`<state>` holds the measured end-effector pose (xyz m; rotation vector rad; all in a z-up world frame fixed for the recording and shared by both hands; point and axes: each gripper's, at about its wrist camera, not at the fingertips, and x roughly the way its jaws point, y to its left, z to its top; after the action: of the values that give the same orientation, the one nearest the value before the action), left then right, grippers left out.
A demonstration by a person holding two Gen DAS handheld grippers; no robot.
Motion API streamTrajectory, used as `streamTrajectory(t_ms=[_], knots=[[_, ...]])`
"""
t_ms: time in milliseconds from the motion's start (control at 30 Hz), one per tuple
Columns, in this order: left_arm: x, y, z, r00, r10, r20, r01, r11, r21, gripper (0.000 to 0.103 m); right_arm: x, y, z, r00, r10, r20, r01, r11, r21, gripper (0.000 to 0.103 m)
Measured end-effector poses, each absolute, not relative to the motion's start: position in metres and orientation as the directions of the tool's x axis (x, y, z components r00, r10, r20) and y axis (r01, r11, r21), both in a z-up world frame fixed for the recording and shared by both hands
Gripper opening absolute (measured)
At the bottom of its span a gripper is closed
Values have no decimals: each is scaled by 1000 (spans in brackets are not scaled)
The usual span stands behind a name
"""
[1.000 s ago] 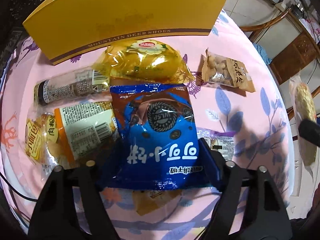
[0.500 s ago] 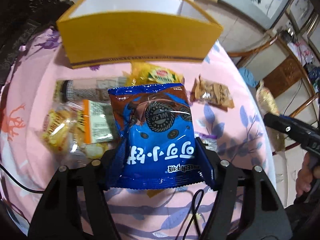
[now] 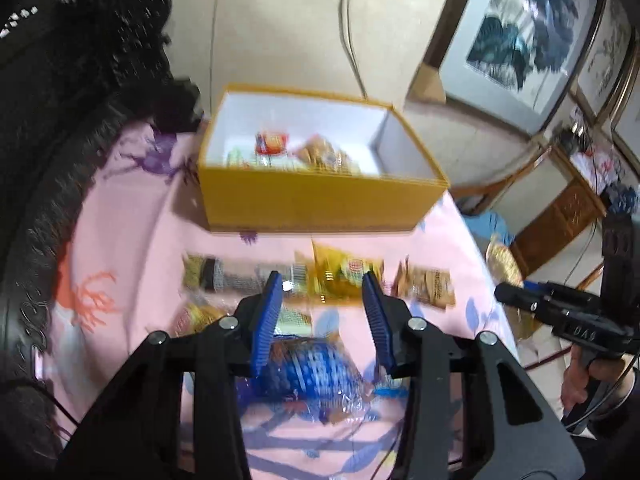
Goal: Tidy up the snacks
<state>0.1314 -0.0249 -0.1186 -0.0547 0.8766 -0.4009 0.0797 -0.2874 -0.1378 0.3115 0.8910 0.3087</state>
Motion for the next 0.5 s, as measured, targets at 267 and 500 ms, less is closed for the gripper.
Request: streamTrajectory(t_ms=[267, 500], knots=[[129, -16, -176, 407, -325, -854, 298, 931, -212, 53, 93, -273, -139, 566, 412, -714, -166, 906, 391, 30], [91, -32, -243, 168, -276, -946, 305, 928, -216, 63, 85, -271, -148, 548, 414, -727, -146, 903, 405, 30]])
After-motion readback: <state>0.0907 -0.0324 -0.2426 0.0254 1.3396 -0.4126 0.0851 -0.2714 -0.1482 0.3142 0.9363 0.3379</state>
